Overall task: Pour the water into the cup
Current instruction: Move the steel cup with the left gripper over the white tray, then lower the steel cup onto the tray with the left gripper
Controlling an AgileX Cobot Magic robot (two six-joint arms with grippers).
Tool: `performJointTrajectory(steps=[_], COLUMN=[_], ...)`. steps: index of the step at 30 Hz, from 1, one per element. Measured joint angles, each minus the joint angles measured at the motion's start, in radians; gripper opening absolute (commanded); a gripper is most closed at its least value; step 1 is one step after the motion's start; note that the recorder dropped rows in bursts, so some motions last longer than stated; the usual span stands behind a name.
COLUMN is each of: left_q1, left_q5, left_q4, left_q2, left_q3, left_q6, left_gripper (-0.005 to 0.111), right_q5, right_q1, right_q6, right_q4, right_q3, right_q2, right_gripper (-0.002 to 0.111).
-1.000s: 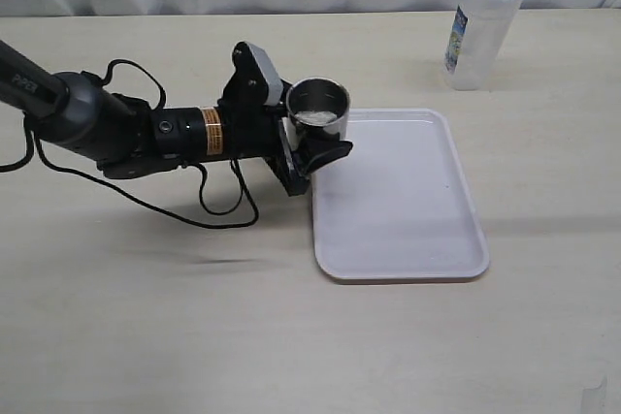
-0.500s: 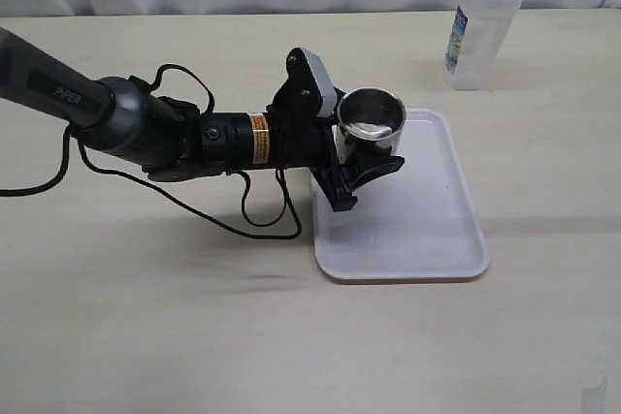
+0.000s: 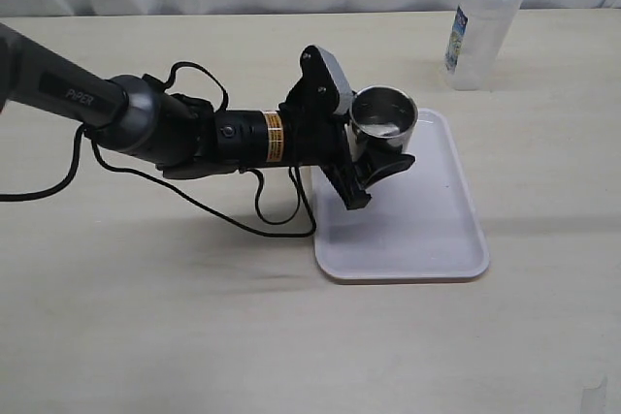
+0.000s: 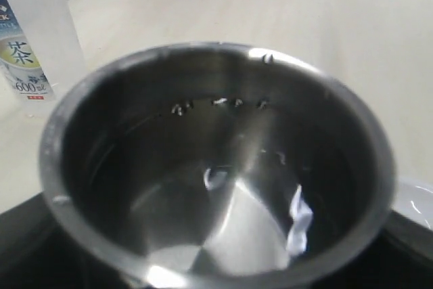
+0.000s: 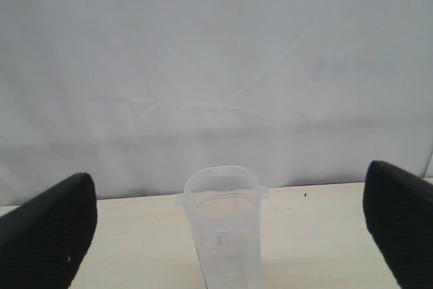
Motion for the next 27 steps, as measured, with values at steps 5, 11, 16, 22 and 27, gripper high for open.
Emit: performJointTrajectory(steps=[5, 11, 16, 22, 27], left_q1=[0.0, 0.0, 0.0, 0.0, 0.0], left_q5=[0.0, -0.003, 0.001, -0.01, -0.019], left_q4=[-0.002, -0.002, -0.004, -0.008, -0.008], left_q2=[0.0, 0.029, 0.106, 0.134, 0.154], left_q3=[0.0, 0.0, -0.041, -0.055, -0.055], left_q6=[-0.008, -0.037, -0.045, -0.045, -0.045], left_gripper=[0.0, 0.0, 0.0, 0.0, 0.0], right_q5=[0.0, 0.0, 0.0, -0.003, -0.004], right_q1=[0.0, 0.0, 0.0, 0.0, 0.0], right_q6=[0.0, 0.0, 0.0, 0.0, 0.0], right_q4=[0.0, 0.0, 0.0, 0.0, 0.0], right_q3=[0.0, 0.0, 0.0, 0.0, 0.0], right_q2=[0.0, 0.0, 0.0, 0.0, 0.0], right_gripper=[0.11, 0.11, 0.11, 0.11, 0.11])
